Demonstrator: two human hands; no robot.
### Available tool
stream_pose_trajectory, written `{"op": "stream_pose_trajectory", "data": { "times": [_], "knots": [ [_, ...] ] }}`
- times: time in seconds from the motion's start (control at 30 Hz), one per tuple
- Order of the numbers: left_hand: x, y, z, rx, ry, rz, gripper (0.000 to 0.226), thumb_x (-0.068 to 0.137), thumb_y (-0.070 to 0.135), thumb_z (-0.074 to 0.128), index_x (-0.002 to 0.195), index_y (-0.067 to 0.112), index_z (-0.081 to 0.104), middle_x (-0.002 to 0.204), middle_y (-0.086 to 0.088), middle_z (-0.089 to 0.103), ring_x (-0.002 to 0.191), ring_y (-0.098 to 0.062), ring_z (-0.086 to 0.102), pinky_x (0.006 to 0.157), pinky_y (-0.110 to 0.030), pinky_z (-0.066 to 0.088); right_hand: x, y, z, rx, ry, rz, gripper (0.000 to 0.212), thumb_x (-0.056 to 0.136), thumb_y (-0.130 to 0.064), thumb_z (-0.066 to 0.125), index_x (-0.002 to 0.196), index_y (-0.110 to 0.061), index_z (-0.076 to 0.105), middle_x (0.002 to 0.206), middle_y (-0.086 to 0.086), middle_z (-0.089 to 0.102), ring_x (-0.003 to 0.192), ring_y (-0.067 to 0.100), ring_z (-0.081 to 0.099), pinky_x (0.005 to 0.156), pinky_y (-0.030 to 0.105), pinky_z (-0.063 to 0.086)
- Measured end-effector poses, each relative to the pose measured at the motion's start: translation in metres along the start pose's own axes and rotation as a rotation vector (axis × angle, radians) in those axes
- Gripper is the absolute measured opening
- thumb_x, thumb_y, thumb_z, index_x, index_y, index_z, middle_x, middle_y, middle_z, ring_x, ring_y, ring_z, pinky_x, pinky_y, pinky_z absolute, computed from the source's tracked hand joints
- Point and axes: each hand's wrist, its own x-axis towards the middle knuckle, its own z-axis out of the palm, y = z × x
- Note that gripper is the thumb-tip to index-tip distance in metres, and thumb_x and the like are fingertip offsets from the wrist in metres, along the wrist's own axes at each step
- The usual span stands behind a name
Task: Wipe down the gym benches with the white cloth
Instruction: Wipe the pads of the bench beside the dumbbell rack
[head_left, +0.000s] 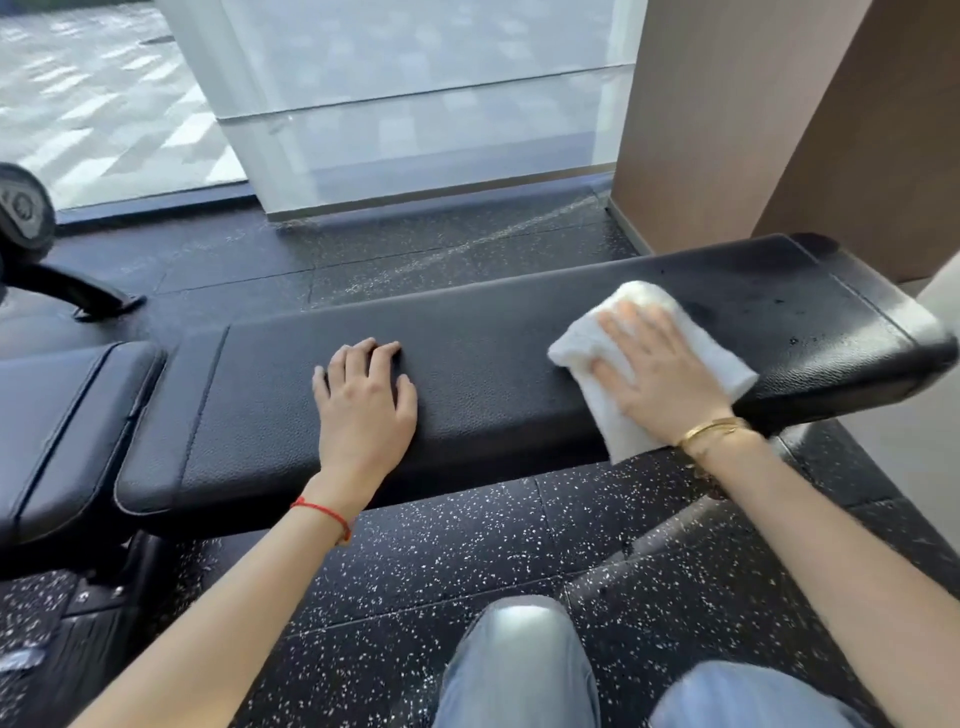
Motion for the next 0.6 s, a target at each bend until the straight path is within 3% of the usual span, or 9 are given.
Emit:
{"op": "stream_pose_trajectory", "data": {
  "times": [0.07, 0.17, 0.33, 0.4, 0.47, 0.53, 0.6],
  "knots": [
    [-0.001, 0.002, -0.001, -0.007, -0.023, -0.01, 0.052, 0.091, 0.035, 0.036, 0.134, 0.014, 0.053, 0.142, -0.012, 0.047, 0.137, -0.034, 0.034, 0.117, -0.058, 0.019, 0.003, 0.023, -0.002, 0.036, -0.124, 0.173, 0.081, 0.09, -0.056, -0.003, 0.154, -0.01, 0.018, 0.161, 0.013, 0.02, 0.151, 0.028, 0.01, 0.121, 0.043, -0.003],
    [0.003, 0.015, -0.005, -0.063, -0.07, -0.078, 0.042, 0.097, 0.032, 0.045, 0.135, 0.015, 0.052, 0.145, -0.01, 0.044, 0.141, -0.032, 0.029, 0.119, -0.059, 0.013, 0.017, 0.03, -0.003, 0.035, -0.192, 0.267, 0.077, 0.091, -0.056, -0.004, 0.156, -0.017, 0.005, 0.164, 0.008, 0.003, 0.151, 0.021, -0.005, 0.12, 0.04, -0.013],
    [0.01, 0.088, 0.011, -0.067, -0.089, -0.032, 0.048, 0.098, 0.032, 0.043, 0.142, 0.016, 0.045, 0.147, -0.005, 0.044, 0.143, -0.026, 0.026, 0.12, -0.058, 0.007, 0.015, 0.034, -0.003, 0.077, -0.189, 0.208, 0.066, 0.101, -0.051, 0.008, 0.156, -0.016, 0.006, 0.164, 0.008, 0.002, 0.151, 0.02, -0.007, 0.119, 0.04, -0.017],
    [0.012, 0.126, 0.026, -0.053, -0.109, -0.044, 0.05, 0.099, 0.033, 0.04, 0.146, 0.017, 0.041, 0.152, -0.004, 0.038, 0.145, -0.026, 0.022, 0.119, -0.059, 0.005, -0.002, 0.046, -0.004, 0.088, -0.162, 0.094, 0.072, 0.096, -0.054, 0.002, 0.156, -0.015, 0.008, 0.164, 0.009, 0.005, 0.151, 0.02, -0.006, 0.12, 0.039, -0.017],
    [0.013, 0.16, 0.04, -0.039, -0.114, -0.063, 0.051, 0.099, 0.033, 0.038, 0.147, 0.017, 0.039, 0.154, -0.004, 0.035, 0.146, -0.027, 0.019, 0.119, -0.06, 0.005, -0.025, 0.068, -0.003, 0.062, -0.061, -0.042, 0.071, 0.096, -0.05, 0.01, 0.153, -0.01, 0.023, 0.16, 0.014, 0.023, 0.149, 0.025, 0.007, 0.12, 0.038, -0.013],
    [0.011, 0.184, 0.052, -0.018, -0.109, -0.086, 0.051, 0.099, 0.033, 0.037, 0.148, 0.017, 0.037, 0.156, -0.006, 0.032, 0.147, -0.03, 0.017, 0.118, -0.062, 0.005, -0.043, 0.102, 0.002, 0.084, 0.0, -0.066, 0.062, 0.098, -0.046, 0.023, 0.147, -0.012, 0.036, 0.155, 0.016, 0.034, 0.146, 0.03, 0.017, 0.121, 0.04, -0.003],
    [0.009, 0.197, 0.06, 0.011, -0.093, -0.118, 0.052, 0.098, 0.033, 0.036, 0.148, 0.017, 0.037, 0.156, -0.007, 0.031, 0.147, -0.033, 0.017, 0.118, -0.062, 0.007, -0.041, 0.142, 0.004, 0.172, -0.082, 0.067, 0.068, 0.095, -0.054, 0.015, 0.154, -0.02, 0.023, 0.163, 0.008, 0.015, 0.151, 0.024, 0.003, 0.123, 0.041, -0.004]
  ]
}}
